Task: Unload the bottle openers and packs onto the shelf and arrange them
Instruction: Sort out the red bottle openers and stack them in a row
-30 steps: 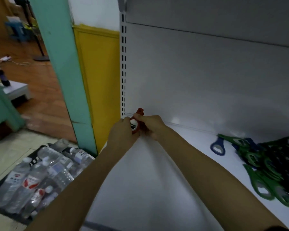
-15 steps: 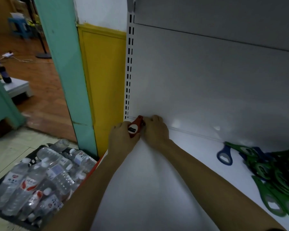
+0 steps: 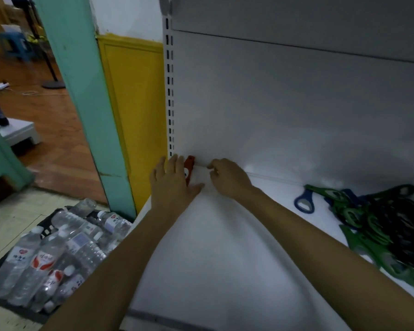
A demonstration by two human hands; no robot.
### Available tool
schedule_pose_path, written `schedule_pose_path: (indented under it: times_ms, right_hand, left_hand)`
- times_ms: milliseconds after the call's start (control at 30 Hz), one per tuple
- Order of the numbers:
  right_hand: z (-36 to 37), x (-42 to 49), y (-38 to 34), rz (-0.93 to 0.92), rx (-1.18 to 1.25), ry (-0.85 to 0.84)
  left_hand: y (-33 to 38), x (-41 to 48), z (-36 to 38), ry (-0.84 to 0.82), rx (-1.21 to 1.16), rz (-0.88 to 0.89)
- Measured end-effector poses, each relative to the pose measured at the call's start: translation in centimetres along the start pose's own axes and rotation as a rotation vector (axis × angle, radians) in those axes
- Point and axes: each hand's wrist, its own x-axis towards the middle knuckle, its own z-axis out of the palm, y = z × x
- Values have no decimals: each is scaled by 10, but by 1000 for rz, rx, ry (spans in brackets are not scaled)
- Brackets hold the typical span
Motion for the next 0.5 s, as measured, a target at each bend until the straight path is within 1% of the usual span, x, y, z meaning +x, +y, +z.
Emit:
schedule_pose_path:
  times_ms: [33,67,133,233,300,367,433,500]
  right_hand:
    - [-6,-14,8,5,1,53]
    - [-13,-30,17,20,11,102]
    - [-30,-67,39,86,56,209]
    - [-58,-135,78,203,87,414]
    - [-76,-184,105,294,62,546]
    - [-92,-232,131,392,0,651]
    - [-106,-273,156,473,-107,720]
    - [-116,-301,178,555,-241,702]
  left_hand:
    - [10,-4,-3,42,69,138]
    - [24,-7,-4,72,81,274]
    - [61,-13,-3,74,48,492]
    - [132,-32,11,-48,-71,662]
    - [183,-50,23,-142,-193,728]
    - [232,-71,29,-178,-332,776]
    - [276,-92,32,-216,-512,722]
    - [309,-109,35,-272,-692,625]
